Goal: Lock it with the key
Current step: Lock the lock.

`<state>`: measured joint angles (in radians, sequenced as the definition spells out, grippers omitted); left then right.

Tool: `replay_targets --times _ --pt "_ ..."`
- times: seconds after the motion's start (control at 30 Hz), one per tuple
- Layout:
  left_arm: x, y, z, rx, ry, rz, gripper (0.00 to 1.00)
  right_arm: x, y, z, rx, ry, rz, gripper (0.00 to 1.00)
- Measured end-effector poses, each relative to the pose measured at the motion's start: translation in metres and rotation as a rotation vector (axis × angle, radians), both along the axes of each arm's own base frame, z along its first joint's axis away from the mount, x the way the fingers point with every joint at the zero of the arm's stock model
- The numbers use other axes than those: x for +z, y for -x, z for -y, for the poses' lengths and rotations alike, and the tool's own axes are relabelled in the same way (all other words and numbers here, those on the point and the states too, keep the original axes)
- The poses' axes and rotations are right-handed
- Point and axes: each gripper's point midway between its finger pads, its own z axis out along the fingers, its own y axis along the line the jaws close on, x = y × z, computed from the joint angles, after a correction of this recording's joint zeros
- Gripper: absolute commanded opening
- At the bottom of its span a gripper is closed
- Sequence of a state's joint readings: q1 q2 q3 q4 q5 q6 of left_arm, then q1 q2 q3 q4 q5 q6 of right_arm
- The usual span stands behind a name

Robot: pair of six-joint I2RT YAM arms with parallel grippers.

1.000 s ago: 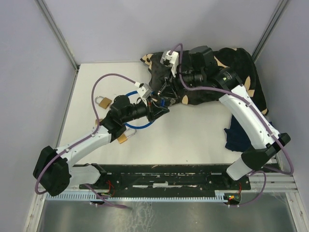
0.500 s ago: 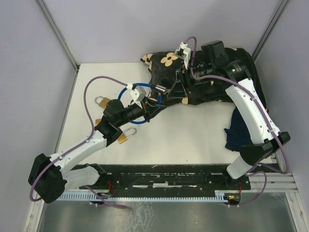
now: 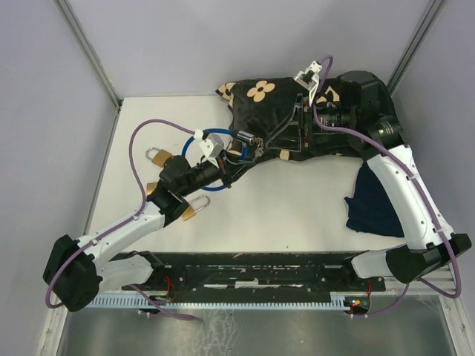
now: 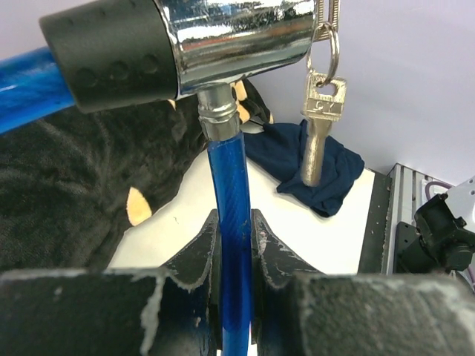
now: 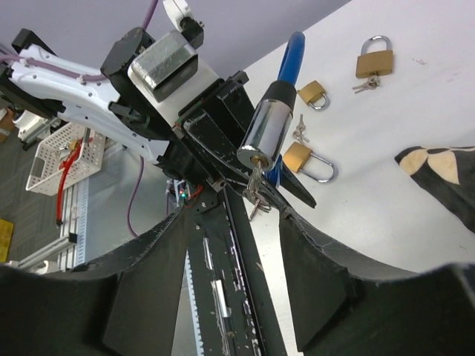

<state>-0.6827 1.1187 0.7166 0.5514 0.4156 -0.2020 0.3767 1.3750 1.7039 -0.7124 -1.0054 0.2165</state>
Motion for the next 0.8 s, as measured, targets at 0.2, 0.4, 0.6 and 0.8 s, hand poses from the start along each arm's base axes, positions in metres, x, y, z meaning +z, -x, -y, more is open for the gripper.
replay_targets --times 0.2,0.4,0.6,0.8 --pt "0.001 0.004 0.005 0.0 0.005 -0.001 0.03 -0.001 -0.01 -0.004 -0.032 0.002 0.019 0.45" --pt "-0.001 0.005 0.007 0.007 0.002 -0.008 0.03 -0.012 -0.016 -0.011 -0.04 0.036 0.03 0.35" --pt "-0.003 0.003 0.006 0.022 -0.003 -0.016 0.03 -0.019 -0.011 -0.016 -0.031 0.064 0.025 0.25" --pt "-0.006 0.002 0.006 0.028 -0.01 -0.025 0.03 -0.021 -0.011 -0.015 -0.037 0.07 0.017 0.2"
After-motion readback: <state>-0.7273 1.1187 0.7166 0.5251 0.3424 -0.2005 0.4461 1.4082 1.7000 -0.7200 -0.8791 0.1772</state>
